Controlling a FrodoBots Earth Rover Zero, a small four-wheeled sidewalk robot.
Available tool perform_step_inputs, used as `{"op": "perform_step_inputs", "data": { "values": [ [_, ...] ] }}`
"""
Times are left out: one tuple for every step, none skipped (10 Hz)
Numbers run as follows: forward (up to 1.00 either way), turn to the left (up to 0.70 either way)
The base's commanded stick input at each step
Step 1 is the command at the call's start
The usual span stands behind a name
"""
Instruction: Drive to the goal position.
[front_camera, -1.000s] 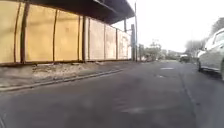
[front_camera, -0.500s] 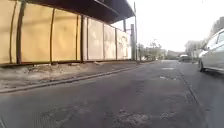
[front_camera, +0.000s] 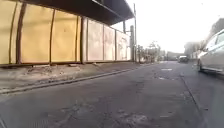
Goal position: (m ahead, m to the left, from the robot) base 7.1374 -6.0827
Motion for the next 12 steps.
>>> {"op": "perform_step_inputs", "data": {
  "values": [
    [0.0,-1.0],
    [0.0,-1.0],
    [0.0,-1.0],
    [0.0,-1.0],
    [0.0,-1.0],
    [0.0,-1.0],
    [0.0,-0.87],
    [0.0,-0.52],
    [0.0,0.0],
    [0.0,0.0],
    [0.0,0.0],
    [0.0,-0.04]
  ]
}}
